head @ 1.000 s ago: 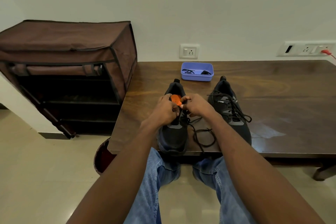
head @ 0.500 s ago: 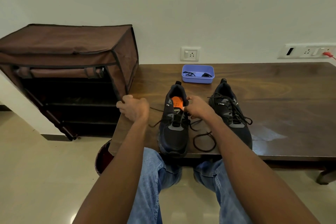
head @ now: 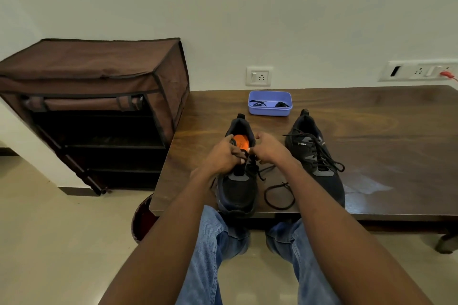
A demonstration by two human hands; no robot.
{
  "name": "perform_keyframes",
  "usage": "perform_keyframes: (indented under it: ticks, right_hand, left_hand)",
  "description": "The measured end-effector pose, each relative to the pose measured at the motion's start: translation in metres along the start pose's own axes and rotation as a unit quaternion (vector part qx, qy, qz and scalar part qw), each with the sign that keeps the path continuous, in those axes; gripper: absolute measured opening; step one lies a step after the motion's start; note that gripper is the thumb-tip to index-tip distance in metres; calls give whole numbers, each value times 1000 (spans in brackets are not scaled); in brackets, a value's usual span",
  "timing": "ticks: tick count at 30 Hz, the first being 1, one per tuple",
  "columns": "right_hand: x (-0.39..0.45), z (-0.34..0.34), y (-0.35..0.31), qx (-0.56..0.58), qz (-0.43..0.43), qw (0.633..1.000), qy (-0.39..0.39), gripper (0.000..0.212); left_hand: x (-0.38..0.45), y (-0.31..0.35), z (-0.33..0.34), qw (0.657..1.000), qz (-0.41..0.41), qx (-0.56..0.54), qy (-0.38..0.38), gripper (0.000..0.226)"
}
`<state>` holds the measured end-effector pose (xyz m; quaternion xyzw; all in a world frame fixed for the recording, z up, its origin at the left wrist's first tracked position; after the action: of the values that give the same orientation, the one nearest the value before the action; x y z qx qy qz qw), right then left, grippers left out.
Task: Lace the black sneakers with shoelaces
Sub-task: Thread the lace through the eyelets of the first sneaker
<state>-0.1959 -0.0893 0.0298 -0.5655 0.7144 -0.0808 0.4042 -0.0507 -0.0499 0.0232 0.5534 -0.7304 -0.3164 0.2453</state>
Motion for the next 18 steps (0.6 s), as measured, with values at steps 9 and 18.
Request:
perform_keyframes:
  ticks: [9, 18]
  right_hand:
    - [2, -2, -2, -10, 10, 1000, 3, 25]
    - [1, 1, 0, -24, -9, 1000, 8, 33]
  left_hand:
    - [-16, -32, -42, 770, -247, -266, 525, 18]
    - [-10, -24, -12, 946, -156, -21, 283, 22]
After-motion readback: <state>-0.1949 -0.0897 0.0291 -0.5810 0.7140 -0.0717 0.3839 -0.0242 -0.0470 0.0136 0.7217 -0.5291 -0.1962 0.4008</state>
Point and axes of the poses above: each hand's wrist, its own x-axis towards the middle knuckle, its own z-axis out of the palm, y = z × x, the point moved 1 cm from there along x, towards the middle knuckle, and after that the axes turned 15 degrees about z, right-handed, at the moved point
